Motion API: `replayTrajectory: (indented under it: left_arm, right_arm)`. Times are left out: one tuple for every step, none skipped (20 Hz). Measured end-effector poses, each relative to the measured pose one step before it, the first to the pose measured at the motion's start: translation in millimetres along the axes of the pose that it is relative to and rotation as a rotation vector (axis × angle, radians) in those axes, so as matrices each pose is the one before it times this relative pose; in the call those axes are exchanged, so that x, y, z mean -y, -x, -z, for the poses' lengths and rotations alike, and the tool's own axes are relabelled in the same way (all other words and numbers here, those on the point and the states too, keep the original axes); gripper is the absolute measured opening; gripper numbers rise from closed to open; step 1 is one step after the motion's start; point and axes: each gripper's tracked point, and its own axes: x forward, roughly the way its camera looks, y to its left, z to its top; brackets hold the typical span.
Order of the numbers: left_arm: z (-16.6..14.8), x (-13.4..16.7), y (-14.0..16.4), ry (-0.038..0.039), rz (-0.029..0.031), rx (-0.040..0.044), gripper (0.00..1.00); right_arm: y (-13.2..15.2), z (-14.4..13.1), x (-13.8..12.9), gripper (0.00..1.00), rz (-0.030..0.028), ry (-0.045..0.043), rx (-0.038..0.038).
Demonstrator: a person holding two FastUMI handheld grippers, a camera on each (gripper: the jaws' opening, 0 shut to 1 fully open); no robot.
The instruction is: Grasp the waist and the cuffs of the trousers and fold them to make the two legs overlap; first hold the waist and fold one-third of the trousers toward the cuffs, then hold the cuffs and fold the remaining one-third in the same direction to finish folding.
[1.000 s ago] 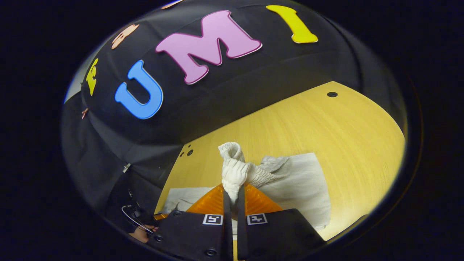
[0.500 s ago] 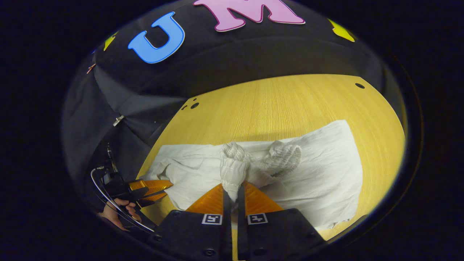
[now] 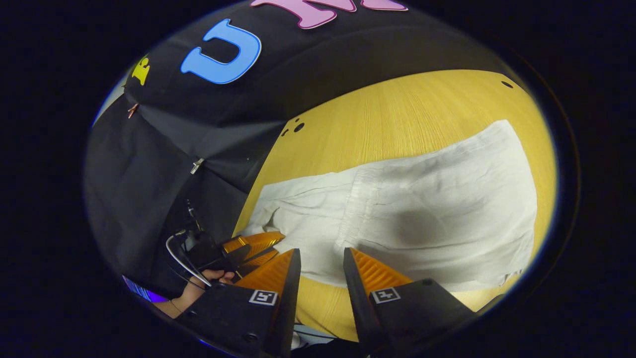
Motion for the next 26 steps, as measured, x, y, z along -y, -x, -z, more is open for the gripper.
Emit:
replayTrajectory:
  left_arm:
    - [0.45,-0.21,-0.17,0.00785,-0.00161,0.00324,0.07]
    - [-0.57,-0.35,1.86,0.01014,-0.00068,0.00605,0.07]
    - [-0.39,1.1,1.21,0.01316,0.00585,0.00975,0.08]
    - [-0.42,2.31,4.54,0.01274,0.01251,0.00883,0.08]
    - [-1.15,3.42,5.15,0.0048,0.01405,0.01007,0.07]
    - [-0.07,5.44,2.89,-0.00352,0.01214,0.01087,0.08]
    - [-2.12,7.65,4.27,-0.01423,0.01374,0.01,0.08]
    - [0.8,8.69,3.48,-0.02512,0.01582,0.00893,0.07]
    - [-1.29,9.73,5.32,-0.03241,0.0155,0.0069,0.07]
    - [-0.41,11.11,4.39,-0.03589,0.01726,0.00444,0.07]
    - [0.49,13.06,5.43,-0.04024,0.02334,-0.00076,0.07]
    - [1.4,12.2,3.08,-0.04758,0.018,-0.00196,0.07]
    - [-0.13,10.44,3.71,-0.05349,0.01084,-0.0001,0.07]
    - [0.95,9.63,2.61,-0.05674,0.00451,-0.00016,0.07]
    - [-1.41,10.38,2.95,-0.05448,0.00155,0.00253,0.07]
    - [-0.64,12.05,0.04,-0.04827,0.0047,0.00179,0.07]
    - [-2.04,12.43,1.55,-0.04718,0.00513,0.00527,0.07]
    - [0.52,11.32,0.8,-0.04981,0.00408,0.00644,0.07]
    - [-1.41,12.84,1.86,-0.05064,0.00575,0.00584,0.07]
    - [0.46,12.7,0.77,-0.04563,0.00689,0.00526,0.07]
    - [-0.86,11.27,1.67,-0.03958,0.00674,0.00211,0.07]
    - [-1.23,10.22,2.17,-0.03444,0.00689,0.00315,0.07]
    - [-0.12,9.16,1.51,-0.02261,0.00388,0.00784,0.07]
    - [-4.74,4.58,0.56,-0.00966,0.00464,0.00883,0.07]
    - [-4.51,4.64,2.81,-0.00085,0.00239,0.01338,0.07]
    - [-8.04,2.52,2.74,0.0024,0.00004,0.02168,0.07]
  right_arm:
    - [8.26,-0.61,7.76,0.53,0.00669,-0.00869,0.00411]
    - [6.6,-3.39,9.6,0.53,0.01241,-0.01473,0.00517]
    - [7.25,-3.9,10.54,0.53,0.01588,-0.01386,0.01213]
    - [6.89,-5.26,13.96,0.53,0.02183,-0.01055,0.01598]
    - [7.1,-6.45,14.68,0.53,0.022,-0.01007,0.01512]
    - [9.97,-5.5,14.16,0.53,0.01994,-0.01193,0.01802]
    - [9.75,-7.46,13.89,0.53,0.02209,-0.0161,0.01748]
    - [9.08,-7.01,13.36,0.53,0.0188,-0.01763,0.01961]
    - [7.9,-6.45,16.59,0.53,0.02365,-0.01468,0.01864]
    - [3.48,-5.08,17.11,0.53,0.03164,-0.00834,0.01586]
    - [0.66,-2.7,18.24,0.53,0.03546,-0.00516,0.00733]
    - [-1.02,-1.21,17.96,0.53,0.0334,-0.00984,0.00236]
    - [-5.32,0.28,14.81,0.53,0.03035,-0.01602,-0.01039]
    - [-4.04,2.06,8.82,0.53,0.01867,-0.01416,-0.01343]
    - [-4.66,4.46,7.88,0.53,0.01917,-0.00957,-0.02155]
    - [-2.99,5.37,4.17,0.54,0.0094,-0.00477,-0.02189]
    - [-2.99,4.44,-1.52,0.53,-0.00225,-0.00029,-0.01469]
    - [-2.59,2.78,-0.93,0.54,-0.00318,0.00708,-0.00636]
    - [-1.5,2.81,1.12,0.54,-0.00225,0.01292,-0.008]
    - [-1.7,-0.15,0.65,0.54,-0.004,0.01129,-0.00254]
    - [-2.8,1.78,2.15,0.54,-0.00253,0.00943,-0.00856]
    - [-2.73,0.51,2.43,0.44,0.00373,0.00434,-0.00989]
    - [0.21,0.17,2.79,0.44,0.0039,-0.0038,-0.00278]
    - [-0.93,-2.8,0.76,0.44,-0.00518,-0.0104,0.00323]
    - [0.09,0.68,1.18,0.44,-0.00071,-0.00118,0.0002]
    - [-0.73,0.04,-0.1,0.47,-0.00193,0.0092,0.00135]
